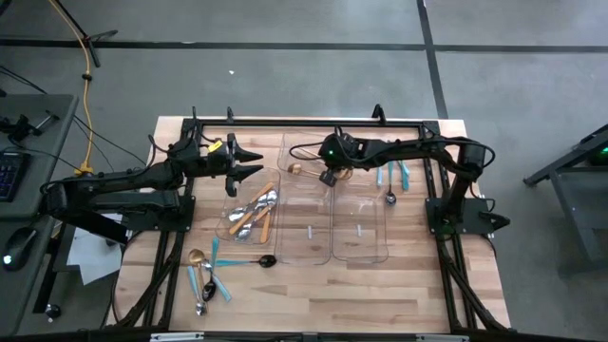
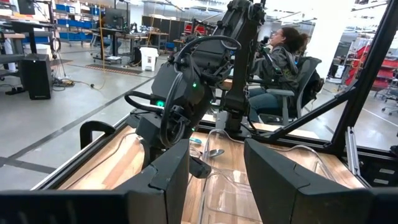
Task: Sort silverware by color (type)
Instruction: Put the gold spoon into the top transparent bin
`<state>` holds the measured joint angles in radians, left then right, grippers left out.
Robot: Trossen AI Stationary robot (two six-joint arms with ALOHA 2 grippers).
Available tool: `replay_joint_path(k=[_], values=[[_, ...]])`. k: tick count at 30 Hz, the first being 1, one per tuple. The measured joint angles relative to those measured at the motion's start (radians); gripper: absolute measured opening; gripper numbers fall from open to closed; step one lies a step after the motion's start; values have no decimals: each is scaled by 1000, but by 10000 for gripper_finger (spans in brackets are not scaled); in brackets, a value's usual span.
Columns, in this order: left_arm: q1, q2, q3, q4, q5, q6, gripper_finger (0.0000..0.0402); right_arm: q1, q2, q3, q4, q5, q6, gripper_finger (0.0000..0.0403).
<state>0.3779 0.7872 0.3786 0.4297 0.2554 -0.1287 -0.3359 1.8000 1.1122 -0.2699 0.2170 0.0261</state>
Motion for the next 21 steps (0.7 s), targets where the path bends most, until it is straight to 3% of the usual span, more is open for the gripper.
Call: replay_joint_path(k=[7, 21], values=[[0, 0, 0, 0, 0, 0, 145, 0, 0, 0, 3, 0, 0, 28], [0, 0, 0, 0, 0, 0, 145, 0, 0, 0, 23, 0, -22, 32]])
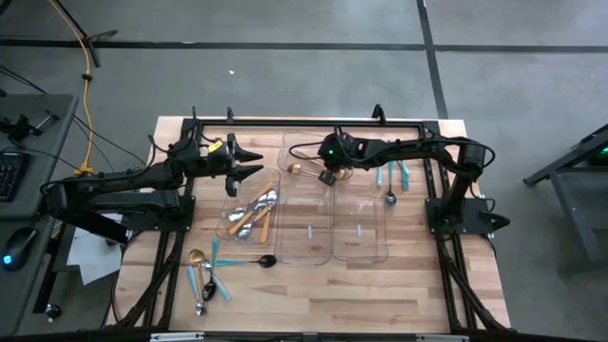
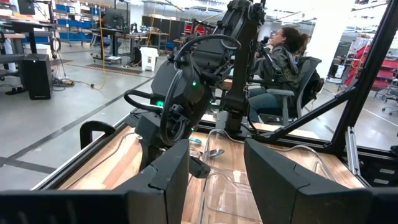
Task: Sort silverware by color (type)
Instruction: Put the gold spoon into the top transparent bin
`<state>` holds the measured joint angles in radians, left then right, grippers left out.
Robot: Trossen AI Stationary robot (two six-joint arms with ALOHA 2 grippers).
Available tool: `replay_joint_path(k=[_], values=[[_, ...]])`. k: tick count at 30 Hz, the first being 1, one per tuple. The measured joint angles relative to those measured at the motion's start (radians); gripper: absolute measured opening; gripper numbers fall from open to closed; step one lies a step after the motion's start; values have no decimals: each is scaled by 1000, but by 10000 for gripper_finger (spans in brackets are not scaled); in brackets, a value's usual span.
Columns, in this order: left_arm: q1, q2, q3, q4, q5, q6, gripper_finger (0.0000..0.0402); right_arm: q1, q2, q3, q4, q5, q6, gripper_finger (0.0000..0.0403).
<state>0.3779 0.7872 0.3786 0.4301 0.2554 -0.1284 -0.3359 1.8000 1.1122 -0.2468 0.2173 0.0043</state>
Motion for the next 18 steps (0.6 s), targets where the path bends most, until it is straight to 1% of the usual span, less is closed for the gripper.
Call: replay_joint_path(k=[5, 8, 10, 12, 15, 18], values=[[0, 0, 0, -10, 0, 1, 145, 4, -14, -1, 79, 1, -53, 32], [0, 0, 0, -13, 0, 12, 145, 12, -49, -1, 101, 7, -67, 32], [0, 0, 0, -14, 0, 18, 145, 20, -78, -16, 135, 30, -88, 32], [0, 0, 0, -18, 2, 17, 145, 25, -121, -74, 224, 41, -113, 32], [0, -2, 0, -35, 2, 17, 145, 24, -216, -203, 411, 35, -119, 32], [0, -6, 0, -40, 2, 18, 145, 8, -349, -342, 580, -19, -107, 32]])
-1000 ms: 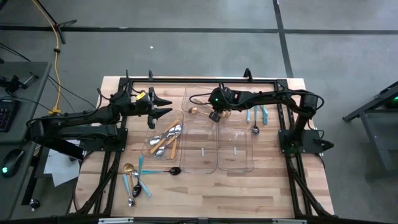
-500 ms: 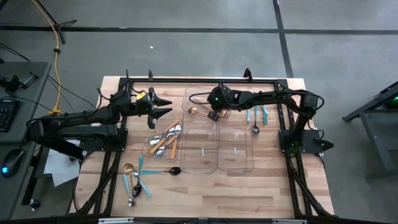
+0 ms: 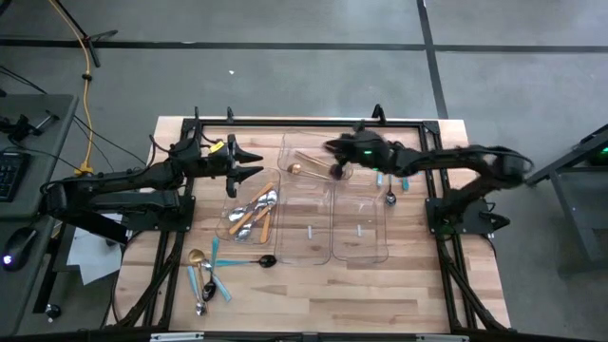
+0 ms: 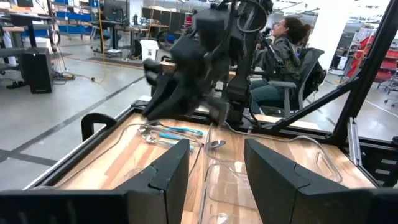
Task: Sort silverware by color (type)
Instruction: Put the gold spoon into the top transparent bin
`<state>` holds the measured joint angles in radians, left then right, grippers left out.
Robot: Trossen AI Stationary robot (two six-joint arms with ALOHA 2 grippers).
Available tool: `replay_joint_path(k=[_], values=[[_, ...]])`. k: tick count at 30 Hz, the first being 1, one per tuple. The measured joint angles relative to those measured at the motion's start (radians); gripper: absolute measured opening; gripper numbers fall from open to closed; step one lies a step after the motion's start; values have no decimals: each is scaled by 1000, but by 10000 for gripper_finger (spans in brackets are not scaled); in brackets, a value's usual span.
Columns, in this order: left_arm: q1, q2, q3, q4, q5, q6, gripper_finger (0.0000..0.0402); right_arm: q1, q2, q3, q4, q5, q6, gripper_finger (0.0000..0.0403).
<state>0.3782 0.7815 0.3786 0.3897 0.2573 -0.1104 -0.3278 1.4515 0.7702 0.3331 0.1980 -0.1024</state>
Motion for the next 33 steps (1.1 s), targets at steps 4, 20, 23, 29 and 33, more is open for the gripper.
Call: replay_joint_path(k=[4, 20, 23, 29, 33], values=[[0, -2, 0, 26, 0, 11, 145, -22, -171, -177, 241, -163, 63, 32], [0, 2, 0, 86, -5, 71, 145, 8, -286, -328, 473, -322, 103, 32], [0, 2, 0, 86, -5, 93, 145, 8, -286, -328, 466, -322, 103, 32], [0, 2, 0, 87, -7, 96, 145, 8, -286, -328, 465, -321, 103, 32], [0, 2, 0, 86, -7, 96, 145, 8, -286, -328, 465, -303, 103, 32]])
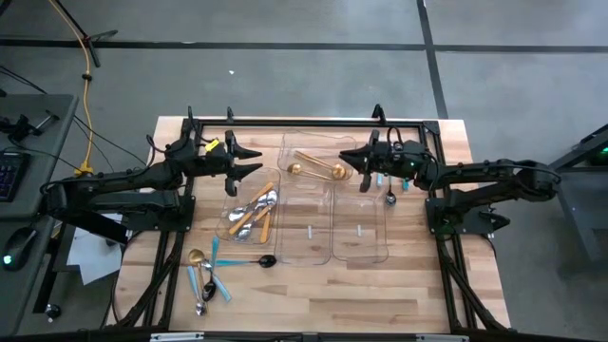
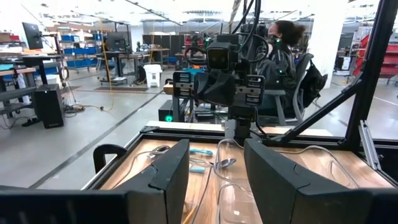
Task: Sort silverware by color (type)
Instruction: Put the gold spoon into the top transparent bin
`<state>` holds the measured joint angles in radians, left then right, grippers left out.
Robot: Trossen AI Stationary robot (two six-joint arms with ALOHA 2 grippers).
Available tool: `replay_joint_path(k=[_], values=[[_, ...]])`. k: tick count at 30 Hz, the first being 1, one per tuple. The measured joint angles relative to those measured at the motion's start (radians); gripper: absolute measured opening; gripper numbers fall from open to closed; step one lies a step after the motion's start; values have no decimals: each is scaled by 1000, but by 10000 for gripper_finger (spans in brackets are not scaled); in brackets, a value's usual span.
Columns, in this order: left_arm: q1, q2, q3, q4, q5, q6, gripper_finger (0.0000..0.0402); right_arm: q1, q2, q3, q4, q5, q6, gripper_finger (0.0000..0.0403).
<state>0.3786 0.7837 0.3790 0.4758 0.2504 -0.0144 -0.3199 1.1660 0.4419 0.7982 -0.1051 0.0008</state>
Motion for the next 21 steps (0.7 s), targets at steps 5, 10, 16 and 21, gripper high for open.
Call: replay_joint_path(k=[5, 10, 16, 21], values=[[0, 0, 0, -1, 0, -9, 145, 0, 0, 0, 0, 28, 0, 32], [0, 0, 0, -7, 0, -9, 145, 0, 0, 0, 0, 43, 0, 32], [0, 0, 0, -10, 0, -10, 145, 0, 0, 1, 0, 43, 0, 32], [0, 0, 0, -16, 0, -9, 145, 0, 0, 1, -6, 43, -1, 32]])
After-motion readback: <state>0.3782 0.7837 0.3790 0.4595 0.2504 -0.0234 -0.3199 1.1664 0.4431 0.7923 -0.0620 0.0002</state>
